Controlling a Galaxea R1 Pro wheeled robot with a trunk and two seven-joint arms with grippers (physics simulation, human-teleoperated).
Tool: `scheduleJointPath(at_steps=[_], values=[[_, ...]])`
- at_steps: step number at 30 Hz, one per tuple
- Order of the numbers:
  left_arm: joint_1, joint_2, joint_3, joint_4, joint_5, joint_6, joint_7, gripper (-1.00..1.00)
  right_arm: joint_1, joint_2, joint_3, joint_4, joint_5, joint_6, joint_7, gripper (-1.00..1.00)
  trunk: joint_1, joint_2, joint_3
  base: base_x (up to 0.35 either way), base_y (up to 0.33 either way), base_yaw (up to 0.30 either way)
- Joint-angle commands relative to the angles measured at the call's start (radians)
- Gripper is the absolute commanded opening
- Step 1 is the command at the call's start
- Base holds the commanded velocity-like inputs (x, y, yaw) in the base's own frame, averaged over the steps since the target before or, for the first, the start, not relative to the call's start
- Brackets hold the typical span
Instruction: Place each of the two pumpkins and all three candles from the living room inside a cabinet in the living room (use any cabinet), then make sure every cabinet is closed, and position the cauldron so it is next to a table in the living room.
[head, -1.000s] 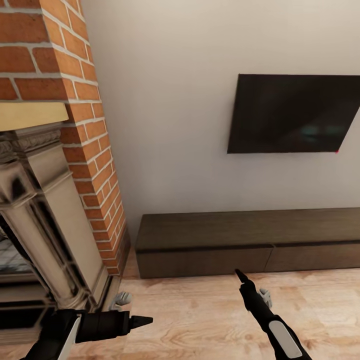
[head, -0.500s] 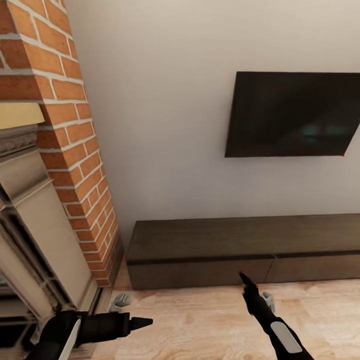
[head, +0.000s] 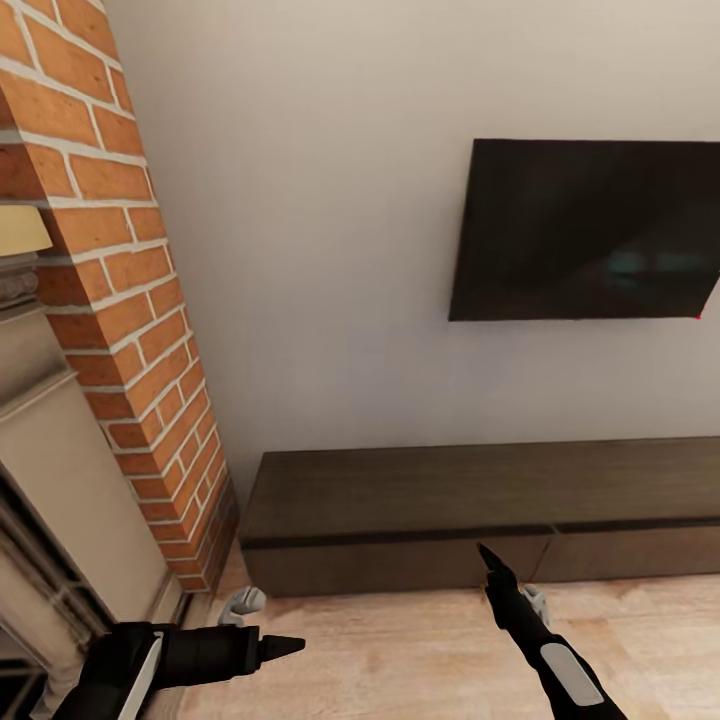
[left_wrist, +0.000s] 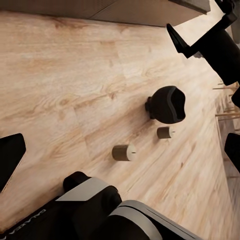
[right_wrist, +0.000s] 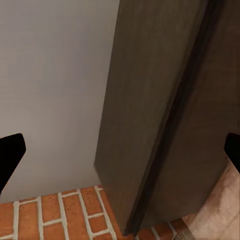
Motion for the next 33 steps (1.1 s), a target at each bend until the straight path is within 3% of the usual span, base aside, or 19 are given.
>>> scheduleJointPath(at_steps=[1, 16, 28, 33], values=[[-0.001, 0.000, 0.000, 0.000, 0.005, 0.009, 0.001, 1.00, -0.001, 0.001, -0.004, 0.000, -0.009, 0.010, 0.003, 1.00, 0.000, 0.000, -0.001, 0.218, 0.105, 0.000], [-0.001, -0.001, 0.000, 0.037, 0.007, -0.001, 0.005, 1.00, -0.001, 0.001, -0.004, 0.004, -0.009, 0.010, 0.003, 1.00, 0.000, 0.000, -0.001, 0.162, 0.046, 0.000], [-0.001, -0.001, -0.001, 0.038, 0.009, -0.007, 0.001, 1.00, -0.001, 0.001, -0.004, 0.006, -0.008, 0.010, 0.003, 1.00, 0.000, 0.000, -0.001, 0.027, 0.001, 0.000], [0.000, -0.001, 0.000, 0.039, 0.009, -0.008, -0.002, 1.00, -0.001, 0.001, -0.004, 0.006, -0.008, -0.006, 0.003, 1.00, 0.020, -0.035, -0.017, 0.001, 0.000, 0.000]])
